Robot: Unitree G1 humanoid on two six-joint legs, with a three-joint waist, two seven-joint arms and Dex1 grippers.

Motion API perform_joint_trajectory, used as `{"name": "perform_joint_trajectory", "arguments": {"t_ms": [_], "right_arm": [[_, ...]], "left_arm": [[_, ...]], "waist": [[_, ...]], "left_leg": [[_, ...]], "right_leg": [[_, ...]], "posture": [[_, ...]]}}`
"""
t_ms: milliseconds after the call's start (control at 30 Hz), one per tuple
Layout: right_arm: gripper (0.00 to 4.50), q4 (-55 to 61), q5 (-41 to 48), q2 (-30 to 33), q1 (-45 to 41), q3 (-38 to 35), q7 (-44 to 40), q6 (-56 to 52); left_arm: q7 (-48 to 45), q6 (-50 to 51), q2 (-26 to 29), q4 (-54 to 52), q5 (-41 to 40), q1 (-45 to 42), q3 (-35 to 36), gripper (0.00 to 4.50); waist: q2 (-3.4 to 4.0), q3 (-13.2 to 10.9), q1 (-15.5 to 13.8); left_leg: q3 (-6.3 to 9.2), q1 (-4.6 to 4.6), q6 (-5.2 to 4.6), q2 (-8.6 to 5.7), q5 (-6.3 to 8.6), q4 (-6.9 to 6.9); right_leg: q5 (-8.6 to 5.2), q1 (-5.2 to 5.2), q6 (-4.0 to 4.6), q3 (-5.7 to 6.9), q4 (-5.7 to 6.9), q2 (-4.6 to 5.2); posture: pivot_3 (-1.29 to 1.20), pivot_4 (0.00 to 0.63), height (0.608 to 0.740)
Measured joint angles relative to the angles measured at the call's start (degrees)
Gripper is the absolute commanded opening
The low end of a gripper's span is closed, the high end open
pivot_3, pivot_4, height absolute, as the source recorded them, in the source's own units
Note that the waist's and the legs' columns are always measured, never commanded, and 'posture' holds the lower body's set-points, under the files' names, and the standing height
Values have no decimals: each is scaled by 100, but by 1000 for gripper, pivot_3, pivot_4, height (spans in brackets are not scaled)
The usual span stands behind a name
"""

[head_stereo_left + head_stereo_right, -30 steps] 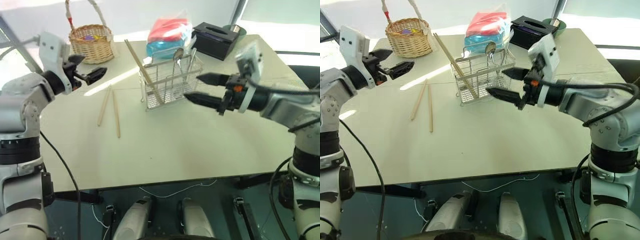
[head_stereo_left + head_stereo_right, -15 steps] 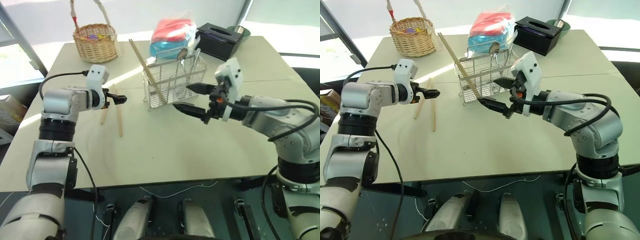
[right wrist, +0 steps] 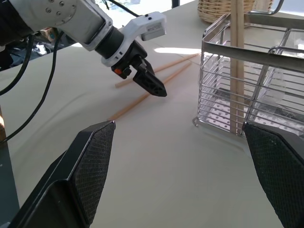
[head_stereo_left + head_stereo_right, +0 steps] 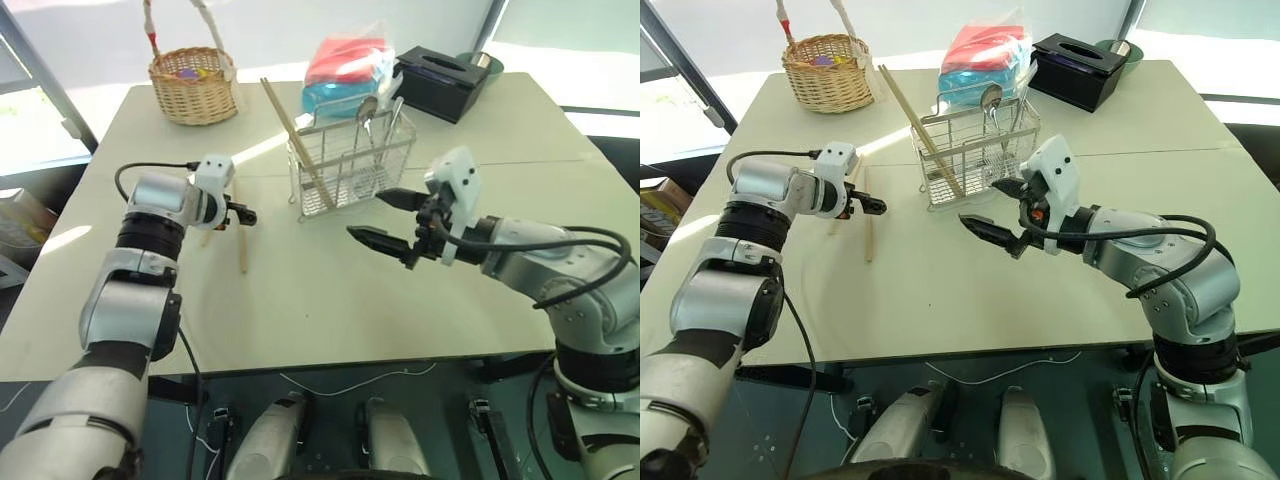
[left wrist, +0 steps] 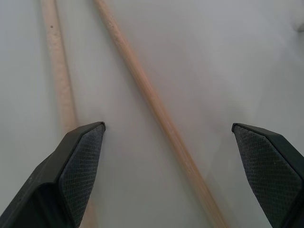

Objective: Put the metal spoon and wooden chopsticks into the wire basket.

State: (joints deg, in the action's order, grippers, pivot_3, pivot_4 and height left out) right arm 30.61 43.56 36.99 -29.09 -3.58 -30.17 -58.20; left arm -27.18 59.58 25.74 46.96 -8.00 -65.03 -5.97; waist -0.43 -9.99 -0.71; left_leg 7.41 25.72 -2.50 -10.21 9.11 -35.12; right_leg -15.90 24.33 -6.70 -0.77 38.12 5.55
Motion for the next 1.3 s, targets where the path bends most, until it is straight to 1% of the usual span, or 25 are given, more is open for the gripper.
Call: {"name": "perform_joint_trajectory", "arguments": {"t_ms": [200, 300, 333, 367, 500, 533, 600, 633, 867, 1100, 1200, 1300], "right_arm": [[4420, 186, 126, 171, 219, -21, -164, -18], [4420, 187, 159, 227, 222, -33, -168, -18], [4500, 186, 169, 227, 222, -38, -165, -19], [4500, 186, 172, 227, 221, -45, -161, -20], [4500, 186, 174, 241, 220, -61, -153, -21], [4500, 186, 174, 245, 220, -61, -155, -21], [4500, 181, 174, 248, 211, -61, -161, -21], [4500, 179, 174, 250, 205, -61, -162, -21], [4500, 131, 163, 251, 155, -61, -183, -20], [4500, 100, 109, 295, 151, -59, -247, -8], [4500, 59, 48, 348, 150, -55, -301, 9], [4500, 50, 19, 362, 120, -39, -361, 46]], "left_arm": [[-12, -226, -115, 525, 120, -255, 67, 4500], [13, -275, -144, 696, 128, -321, 215, 4500], [34, -280, -147, 722, 128, -327, 268, 3975], [66, -296, -147, 750, 128, -328, 305, 3667], [137, -332, -152, 869, 127, -334, 515, 1627], [138, -349, -158, 883, 128, -334, 522, 1198], [137, -369, -173, 917, 126, -337, 579, 142], [137, -367, -181, 919, 125, -344, 591, 24], [144, -216, -211, 1047, 104, -449, 801, 24], [269, -276, -155, 1021, -215, -452, 1428, 24], [348, -607, -119, 692, -406, -443, 1768, 24], [321, -1103, -90, -92, -714, -362, 2126, 24]], "waist": [[-1, 1, -1], [-2, 1, -1], [-1, 1, -1], [-1, 1, -1], [-2, 2, -8], [-3, 2, -9], [-3, 2, -7], [-3, 2, -7], [-4, 2, 4], [-5, 1, 12], [-6, 1, 8], [-7, 0, 14]], "left_leg": [[1, -1, 0, 0, 0, -2], [1, -1, 0, 0, 0, -2], [1, -1, 0, 0, 0, -2], [1, -1, 0, 0, 0, -2], [1, -1, -1, 0, 0, -3], [1, -1, -1, -1, 0, -3], [1, -1, -1, -1, 0, -3], [1, 0, -1, -1, 0, -3], [1, 1, -1, -1, 0, -3], [1, 4, 0, 0, 0, -3], [1, 7, 0, 0, 0, -4], [-1, 8, 0, 0, 0, -4]], "right_leg": [[0, -3, -1, 1, 0, 0], [0, -3, -1, 1, 0, 0], [0, -2, -1, 1, 0, 0], [0, -3, -1, 1, 0, 0], [1, -3, -2, 1, 0, 1], [1, -3, -2, 1, 0, 1], [1, -4, -2, 1, 0, 1], [1, -4, -2, 1, 0, 1], [1, -2, -2, 1, 0, 0], [1, 2, -2, 1, 1, 0], [1, 4, -2, 1, 1, 0], [1, 3, -2, 0, 0, 0]], "posture": [[0, 150, 725], [0, 150, 725], [0, 150, 725], [0, 150, 725], [0, 150, 725], [0, 150, 725], [0, 150, 725], [0, 150, 725], [0, 150, 725], [0, 150, 725], [0, 150, 725], [0, 150, 725]]}}
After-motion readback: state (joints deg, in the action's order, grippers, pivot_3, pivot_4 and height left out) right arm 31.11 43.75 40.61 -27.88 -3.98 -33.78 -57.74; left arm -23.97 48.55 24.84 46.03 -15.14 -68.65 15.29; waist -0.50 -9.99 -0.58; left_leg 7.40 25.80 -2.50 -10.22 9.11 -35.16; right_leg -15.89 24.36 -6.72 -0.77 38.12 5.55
